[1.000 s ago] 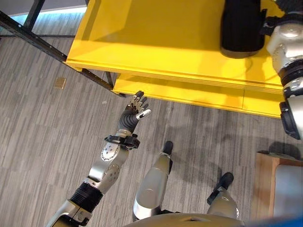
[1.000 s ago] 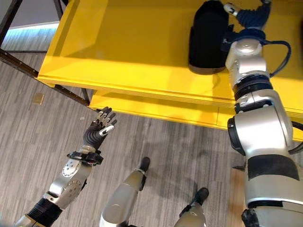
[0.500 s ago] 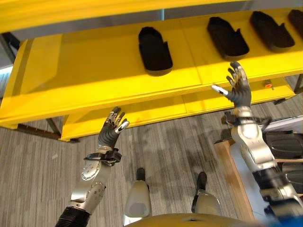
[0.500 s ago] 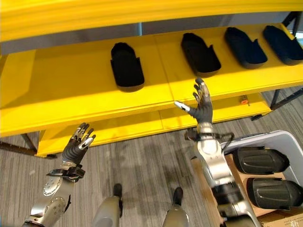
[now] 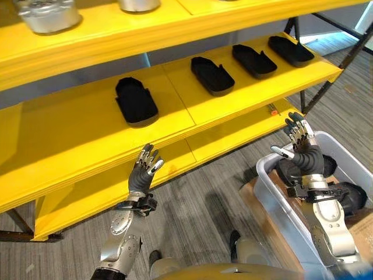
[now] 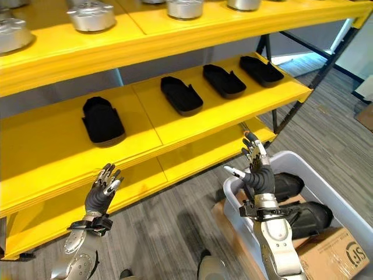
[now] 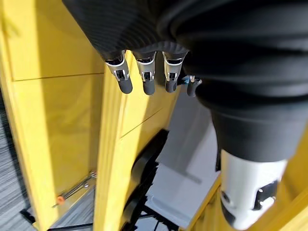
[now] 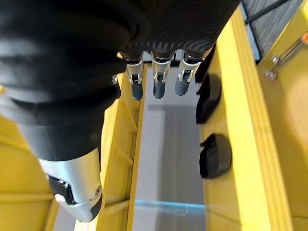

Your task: Move parts from the plastic box to the shelf.

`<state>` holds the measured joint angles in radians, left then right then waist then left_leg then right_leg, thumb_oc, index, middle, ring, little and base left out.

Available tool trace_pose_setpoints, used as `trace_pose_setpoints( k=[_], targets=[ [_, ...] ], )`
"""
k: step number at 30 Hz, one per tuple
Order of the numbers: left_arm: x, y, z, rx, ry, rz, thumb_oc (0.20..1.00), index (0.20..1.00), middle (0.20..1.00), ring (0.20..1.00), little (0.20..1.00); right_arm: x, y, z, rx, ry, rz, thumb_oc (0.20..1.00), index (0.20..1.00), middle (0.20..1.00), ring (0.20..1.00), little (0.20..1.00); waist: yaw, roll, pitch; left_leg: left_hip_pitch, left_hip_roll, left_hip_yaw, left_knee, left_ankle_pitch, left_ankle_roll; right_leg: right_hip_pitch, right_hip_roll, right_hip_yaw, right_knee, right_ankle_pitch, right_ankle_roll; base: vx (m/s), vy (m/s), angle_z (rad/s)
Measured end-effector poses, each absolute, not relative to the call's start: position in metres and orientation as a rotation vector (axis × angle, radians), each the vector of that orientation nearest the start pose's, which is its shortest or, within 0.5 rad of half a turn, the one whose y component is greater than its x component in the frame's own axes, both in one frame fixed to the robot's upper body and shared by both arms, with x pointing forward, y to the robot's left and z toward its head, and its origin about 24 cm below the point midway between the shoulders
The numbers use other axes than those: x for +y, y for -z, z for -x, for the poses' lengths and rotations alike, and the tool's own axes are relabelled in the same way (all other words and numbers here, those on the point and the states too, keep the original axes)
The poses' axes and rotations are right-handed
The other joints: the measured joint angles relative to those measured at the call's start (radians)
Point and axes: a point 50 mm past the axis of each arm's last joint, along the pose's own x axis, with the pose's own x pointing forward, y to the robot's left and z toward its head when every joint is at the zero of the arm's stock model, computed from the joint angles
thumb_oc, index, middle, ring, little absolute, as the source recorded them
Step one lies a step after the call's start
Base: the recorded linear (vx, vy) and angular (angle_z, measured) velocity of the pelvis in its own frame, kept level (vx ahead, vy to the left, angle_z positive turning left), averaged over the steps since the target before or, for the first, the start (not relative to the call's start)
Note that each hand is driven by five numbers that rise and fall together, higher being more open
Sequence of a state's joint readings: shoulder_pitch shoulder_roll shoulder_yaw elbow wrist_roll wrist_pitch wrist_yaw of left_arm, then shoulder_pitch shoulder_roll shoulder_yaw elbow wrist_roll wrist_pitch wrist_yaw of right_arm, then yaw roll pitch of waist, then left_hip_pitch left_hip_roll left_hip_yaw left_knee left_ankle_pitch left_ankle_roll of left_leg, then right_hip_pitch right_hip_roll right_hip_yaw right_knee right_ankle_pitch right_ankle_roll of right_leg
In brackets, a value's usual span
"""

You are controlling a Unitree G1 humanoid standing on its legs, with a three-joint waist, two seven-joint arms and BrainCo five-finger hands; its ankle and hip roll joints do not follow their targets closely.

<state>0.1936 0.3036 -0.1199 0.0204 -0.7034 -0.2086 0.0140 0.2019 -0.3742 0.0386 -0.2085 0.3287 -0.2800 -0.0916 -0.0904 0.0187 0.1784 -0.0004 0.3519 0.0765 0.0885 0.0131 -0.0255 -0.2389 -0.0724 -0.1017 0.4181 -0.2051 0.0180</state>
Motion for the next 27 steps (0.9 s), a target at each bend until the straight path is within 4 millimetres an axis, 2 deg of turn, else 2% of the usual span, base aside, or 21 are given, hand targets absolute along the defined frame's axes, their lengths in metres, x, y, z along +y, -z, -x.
trace_pose_setpoints(
  k=[1,2,3,4,6,7,9,10,12,13,15,16,19,20,21,22,23,24,25,26,27],
  targets=[
    [0.201,-0.011,-0.206,0.062,-0.059,0.397,1.000,1.000,1.000,1.000,1.000,-0.212,-0.074,-0.205,-0.234,0.054,0.013,1.000,1.000,1.000,1.000,1.000,0.001,-0.001,0.007,-0.005,0.004,-0.001,-0.003,0.072,0.028,0.006,0.011,0.000,-0.004,-0.007,-0.012,0.01,-0.137,-0.06],
    [0.199,-0.008,-0.205,0.074,-0.055,0.396,1.000,1.000,1.000,1.000,1.000,-0.215,-0.074,-0.205,-0.232,0.062,0.023,1.000,1.000,1.000,1.000,1.000,-0.004,0.003,0.007,-0.016,0.001,-0.002,-0.007,0.137,0.022,0.007,0.018,-0.005,-0.016,0.001,-0.032,0.06,-0.122,0.18],
    [0.192,-0.004,-0.209,0.091,-0.028,0.393,1.000,1.000,1.000,1.000,1.000,-0.228,-0.078,-0.203,-0.245,0.120,0.044,1.000,1.000,1.000,1.000,1.000,-0.010,0.004,0.015,-0.077,-0.041,-0.006,0.025,0.104,-0.041,0.029,0.010,0.001,-0.090,0.044,-0.040,0.11,-0.091,0.12],
    [0.190,-0.001,-0.206,0.106,-0.029,0.394,1.000,1.000,1.000,1.000,1.000,-0.233,-0.083,-0.205,-0.263,0.144,0.052,1.000,1.000,1.000,1.000,1.000,-0.004,0.006,0.015,-0.091,-0.153,-0.065,-0.013,0.042,-0.060,0.086,0.005,0.008,-0.221,0.109,-0.041,0.11,-0.090,0.06],
    [0.193,0.002,-0.200,0.112,-0.044,0.394,1.000,1.000,1.000,1.000,1.000,-0.236,-0.085,-0.205,-0.269,0.146,0.066,1.000,1.000,1.000,1.000,1.000,0.001,0.003,0.015,-0.128,-0.319,-0.171,-0.054,0.027,-0.051,0.132,0.005,0.028,-0.333,0.161,-0.034,0.07,-0.104,-0.33],
    [0.197,0.006,-0.192,0.126,-0.067,0.391,1.000,1.000,1.000,1.000,1.000,-0.233,-0.086,-0.208,-0.277,0.137,0.064,1.000,1.000,1.000,1.000,1.000,0.010,-0.004,0.017,-0.161,-0.424,-0.287,-0.069,0.015,-0.033,0.121,0.008,0.067,-0.363,0.198,-0.029,0.04,-0.055,-0.99],
    [0.201,0.012,-0.181,0.152,-0.099,0.392,1.000,1.000,1.000,1.000,1.000,-0.229,-0.089,-0.227,-0.299,0.116,0.065,1.000,1.000,1.000,1.000,1.000,0.060,-0.006,0.031,-0.213,-0.568,-0.559,-0.043,0.001,-0.001,0.085,0.041,0.218,-0.406,0.235,-0.004,-0.03,0.033,-1.92],
    [0.199,0.012,-0.182,0.152,-0.096,0.400,1.000,1.000,1.000,1.000,1.000,-0.229,-0.089,-0.233,-0.302,0.124,0.061,1.000,1.000,1.000,1.000,1.000,0.058,0.001,0.046,-0.232,-0.586,-0.583,-0.004,0.001,0.025,0.084,0.070,0.243,-0.414,0.244,-0.011,-0.04,0.094,-1.82],
    [0.198,0.009,-0.186,0.134,-0.088,0.400,1.000,1.000,1.000,1.000,1.000,-0.221,-0.090,-0.233,-0.311,0.101,0.039,1.000,1.000,1.000,1.000,1.000,0.046,0.030,0.050,-0.220,-0.556,-0.578,0.058,-0.016,0.048,0.078,0.116,0.293,-0.407,0.243,-0.020,0.06,0.164,-1.33],
    [0.196,0.003,-0.196,0.110,-0.063,0.394,1.000,1.000,1.000,1.000,1.000,-0.217,-0.088,-0.230,-0.304,0.090,0.015,1.000,1.000,1.000,1.000,1.000,0.041,0.020,0.056,-0.225,-0.554,-0.533,0.062,-0.012,0.061,0.070,0.120,0.334,-0.393,0.225,-0.016,0.09,0.158,-1.23],
    [0.190,-0.017,-0.219,0.017,-0.002,0.390,1.000,1.000,1.000,1.000,1.000,-0.216,-0.075,-0.217,-0.245,0.085,-0.006,1.000,1.000,1.000,1.000,1.000,0.028,0.024,0.074,-0.203,-0.539,-0.445,0.044,0.012,0.066,0.066,0.113,0.330,-0.301,0.170,0.003,0.12,0.126,-0.98],
    [0.191,-0.020,-0.222,0.005,0.001,0.384,1.000,1.000,1.000,1.000,1.000,-0.215,-0.071,-0.215,-0.230,0.082,-0.024,1.000,1.000,1.000,1.000,1.000,0.024,0.022,0.074,-0.177,-0.540,-0.425,0.026,0.015,0.061,0.076,0.103,0.336,-0.256,0.143,-0.005,0.14,0.139,-0.94],
    [0.196,-0.018,-0.219,0.013,-0.008,0.363,1.000,1.000,1.000,1.000,1.000,-0.201,-0.073,-0.214,-0.235,0.024,-0.087,1.000,1.000,1.000,1.000,1.000,0.033,0.013,0.054,-0.072,-0.520,-0.315,-0.065,0.027,0.060,0.113,0.107,0.354,-0.147,0.077,0.029,0.16,0.154,-1.09],
    [0.196,-0.018,-0.219,0.013,-0.008,0.363,1.000,1.000,1.000,1.000,1.000,-0.201,-0.073,-0.214,-0.235,0.024,-0.087,1.000,1.000,1.000,1.000,1.000,0.033,0.013,0.054,-0.072,-0.520,-0.315,-0.065,0.027,0.060,0.113,0.107,0.354,-0.147,0.077,0.029,0.08,0.099,-0.80],
    [0.195,-0.019,-0.220,0.009,-0.004,0.363,1.000,1.000,1.000,1.000,1.000,-0.200,-0.073,-0.215,-0.234,0.022,-0.105,1.000,1.000,1.000,1.000,1.000,0.031,0.011,0.050,-0.048,-0.520,-0.298,-0.088,0.030,0.057,0.110,0.117,0.364,-0.135,0.071,0.022,0.05,0.104,-0.28],
    [0.196,-0.018,-0.219,0.013,-0.007,0.362,1.000,1.000,1.000,1.000,1.000,-0.199,-0.071,-0.216,-0.221,0.024,-0.124,1.000,1.000,1.000,1.000,1.000,0.030,0.007,0.052,-0.053,-0.512,-0.271,-0.064,0.008,-0.033,0.109,0.134,0.378,-0.152,0.093,-0.004,0.05,0.105,-0.34],
    [0.199,-0.023,-0.222,-0.001,0.000,0.341,1.000,1.000,1.000,1.000,1.000,-0.195,-0.070,-0.217,-0.217,0.027,-0.155,1.000,1.000,1.000,1.000,1.000,0.029,-0.053,0.058,-0.114,-0.556,-0.259,0.069,0.013,-0.029,0.116,0.089,0.400,-0.183,0.130,-0.027,0.06,0.114,-0.08],
    [0.205,-0.023,-0.220,0.004,-0.006,0.317,1.000,1.000,1.000,1.000,1.000,-0.191,-0.069,-0.220,-0.221,0.029,-0.185,1.000,1.000,1.000,1.000,1.000,0.032,-0.097,0.044,-0.171,-0.563,-0.265,0.163,-0.052,0.167,0.146,0.051,0.452,-0.216,0.091,-0.005,0.06,0.096,-0.42],
    [0.206,-0.020,-0.216,0.016,-0.015,0.318,1.000,1.000,1.000,1.000,1.000,-0.193,-0.070,-0.222,-0.222,0.025,-0.171,1.000,1.000,1.000,1.000,1.000,0.041,-0.068,0.031,-0.136,-0.454,-0.283,0.063,-0.087,0.085,0.139,0.100,0.442,-0.217,0.069,0.028,0.06,0.114,-0.71],
    [0.210,-0.016,-0.214,0.037,-0.039,0.316,1.000,1.000,1.000,1.000,1.000,-0.190,-0.068,-0.226,-0.216,0.019,-0.177,1.000,1.000,1.000,1.000,1.000,0.046,-0.087,0.026,-0.104,-0.469,-0.249,0.028,-0.062,0.100,0.149,0.070,0.447,-0.222,0.048,0.034,0.04,0.106,-0.92],
    [0.206,-0.015,-0.214,0.041,-0.021,0.316,1.000,1.000,1.000,1.000,1.000,-0.192,-0.071,-0.228,-0.231,0.034,-0.185,1.000,1.000,1.000,1.000,1.000,0.014,-0.066,0.026,-0.073,-0.474,-0.221,-0.009,-0.047,0.112,0.153,0.055,0.452,-0.234,0.052,0.047,0.02,0.128,-0.81]
  ],
)
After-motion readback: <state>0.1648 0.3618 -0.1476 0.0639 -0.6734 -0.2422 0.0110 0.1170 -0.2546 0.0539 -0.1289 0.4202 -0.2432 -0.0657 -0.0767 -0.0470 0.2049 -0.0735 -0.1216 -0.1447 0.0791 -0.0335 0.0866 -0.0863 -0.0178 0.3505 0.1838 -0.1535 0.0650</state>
